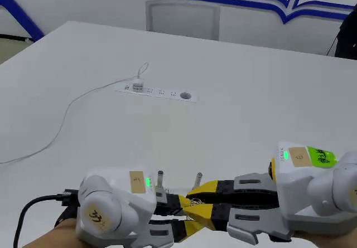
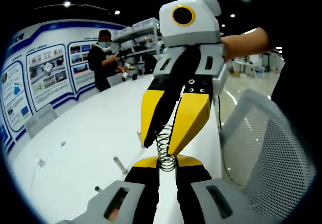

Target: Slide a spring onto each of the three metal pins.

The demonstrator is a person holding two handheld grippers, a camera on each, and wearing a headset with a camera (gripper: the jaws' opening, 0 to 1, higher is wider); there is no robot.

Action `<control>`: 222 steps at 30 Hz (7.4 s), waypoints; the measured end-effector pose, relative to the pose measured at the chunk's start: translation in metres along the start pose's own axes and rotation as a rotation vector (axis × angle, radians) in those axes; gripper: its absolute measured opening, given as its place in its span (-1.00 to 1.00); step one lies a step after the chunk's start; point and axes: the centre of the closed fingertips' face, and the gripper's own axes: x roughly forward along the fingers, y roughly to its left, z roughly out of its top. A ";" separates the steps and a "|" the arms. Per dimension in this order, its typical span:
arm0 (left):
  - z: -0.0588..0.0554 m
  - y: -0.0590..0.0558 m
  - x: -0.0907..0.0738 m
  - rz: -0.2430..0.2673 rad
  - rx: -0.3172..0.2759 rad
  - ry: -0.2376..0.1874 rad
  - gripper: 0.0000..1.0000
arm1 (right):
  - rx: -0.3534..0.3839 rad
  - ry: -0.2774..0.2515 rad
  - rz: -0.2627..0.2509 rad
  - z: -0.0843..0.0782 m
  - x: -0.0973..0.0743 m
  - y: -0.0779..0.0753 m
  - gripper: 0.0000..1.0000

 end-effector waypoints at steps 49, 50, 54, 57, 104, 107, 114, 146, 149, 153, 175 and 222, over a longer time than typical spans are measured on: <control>-0.067 0.037 -0.047 0.305 -0.304 -0.020 0.54 | 0.111 -0.008 -0.243 -0.011 -0.041 -0.087 -0.79; -0.068 0.038 -0.047 0.307 -0.309 -0.020 0.54 | 0.111 -0.006 -0.250 -0.012 -0.043 -0.089 -0.79; -0.071 0.039 -0.053 0.321 -0.325 -0.023 0.57 | 0.135 -0.013 -0.296 -0.016 -0.054 -0.104 -0.79; -0.074 0.043 -0.057 0.345 -0.345 -0.021 0.57 | 0.154 -0.006 -0.332 -0.024 -0.060 -0.114 -0.79; -0.088 0.050 -0.083 0.394 -0.402 -0.005 0.49 | 0.391 0.067 -0.492 -0.109 -0.058 -0.162 -0.79; -0.089 0.049 -0.083 0.393 -0.402 0.001 0.49 | 0.378 0.095 -0.488 -0.117 -0.056 -0.159 -0.79; -0.092 0.048 -0.087 0.392 -0.406 0.006 0.49 | 0.355 0.135 -0.467 -0.134 -0.046 -0.154 -0.78; -0.097 0.051 -0.091 0.422 -0.416 0.023 0.44 | 0.371 0.218 -0.455 -0.157 -0.037 -0.148 -0.74; -0.096 0.050 -0.091 0.418 -0.410 0.026 0.44 | 0.365 0.222 -0.455 -0.156 -0.038 -0.147 -0.73; -0.097 0.049 -0.090 0.411 -0.402 0.033 0.44 | 0.351 0.230 -0.457 -0.154 -0.041 -0.144 -0.70; -0.095 0.050 -0.093 0.419 -0.408 0.019 0.42 | 0.096 0.322 -0.249 -0.128 0.012 -0.104 -0.67; -0.099 0.047 -0.088 0.392 -0.431 0.033 0.38 | -0.063 0.499 -0.040 -0.145 0.027 -0.086 -0.79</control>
